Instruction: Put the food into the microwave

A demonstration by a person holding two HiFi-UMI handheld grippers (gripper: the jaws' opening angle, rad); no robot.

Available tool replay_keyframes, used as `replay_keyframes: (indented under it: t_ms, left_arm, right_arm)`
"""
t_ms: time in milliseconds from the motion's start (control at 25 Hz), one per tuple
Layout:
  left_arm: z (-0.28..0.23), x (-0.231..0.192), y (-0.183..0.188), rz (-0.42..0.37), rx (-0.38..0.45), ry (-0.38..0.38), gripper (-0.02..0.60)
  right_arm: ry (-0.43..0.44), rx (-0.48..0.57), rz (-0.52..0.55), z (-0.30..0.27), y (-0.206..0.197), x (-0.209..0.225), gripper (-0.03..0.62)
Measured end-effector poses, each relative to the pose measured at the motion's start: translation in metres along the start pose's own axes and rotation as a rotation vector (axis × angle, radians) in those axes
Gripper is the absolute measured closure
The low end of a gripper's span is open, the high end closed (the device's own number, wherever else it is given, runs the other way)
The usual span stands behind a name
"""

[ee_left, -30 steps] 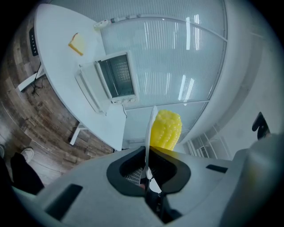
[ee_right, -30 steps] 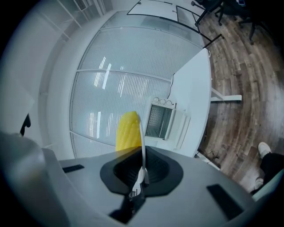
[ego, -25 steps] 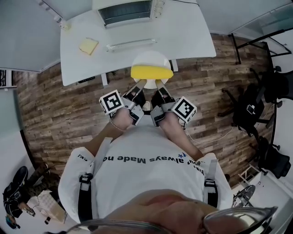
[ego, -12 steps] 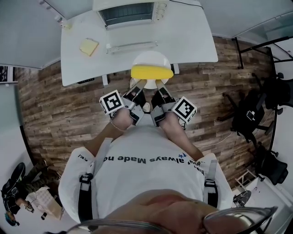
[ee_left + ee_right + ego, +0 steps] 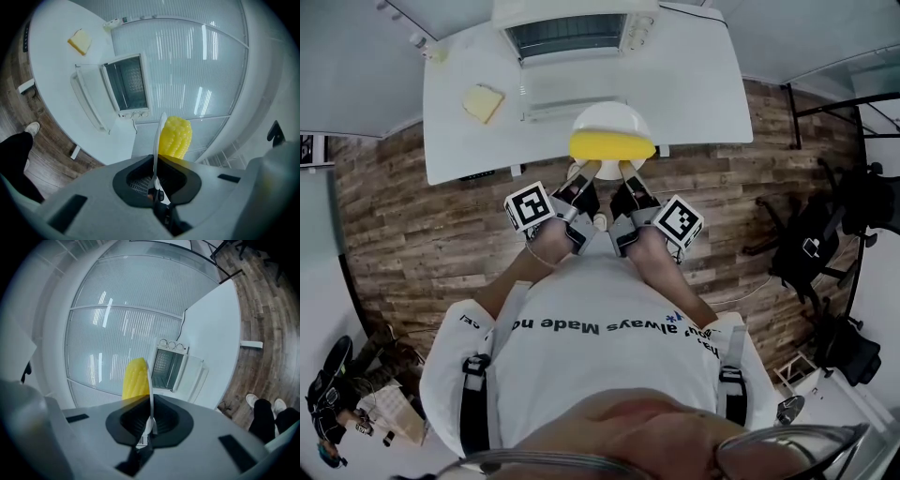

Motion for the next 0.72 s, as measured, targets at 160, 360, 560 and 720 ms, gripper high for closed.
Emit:
replay_keyframes:
  t_ms: [160, 360, 560, 720]
  left_arm:
    - [-0.018, -0.010, 0.029, 0.010, -0.001, 0.017, 0.558]
    - [-0.038, -0.022, 0.078, 0.009, -0.002, 0.040, 0.558]
    - [-0.050, -0.030, 0.125, 0.019, 0.009, 0.027, 0.558]
    - [-0.052, -0.039, 0.161, -0.015, -0.003, 0.074, 0.558]
  right_arm:
    - [-0.014, -0.006, -0.001, -0.034, 0.014, -0.005, 0.576]
    - [-0.034, -0.008, 0.002, -0.087, 0.025, -0.015, 0.576]
    - [-0.031, -0.018, -0.024, -0.137, 0.026, -0.025, 0.576]
    - [-0.023, -0.030, 0.004, -0.173, 0.027, -0.036, 0.576]
Point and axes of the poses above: the fingertips, and each gripper's own axes: z backward along the fingers, x to its right, y out of its top, the point moved 9 cm from there along z, backward along the fingers, and after that the axes turned 9 degrees about -z, right-handed, at the moved point
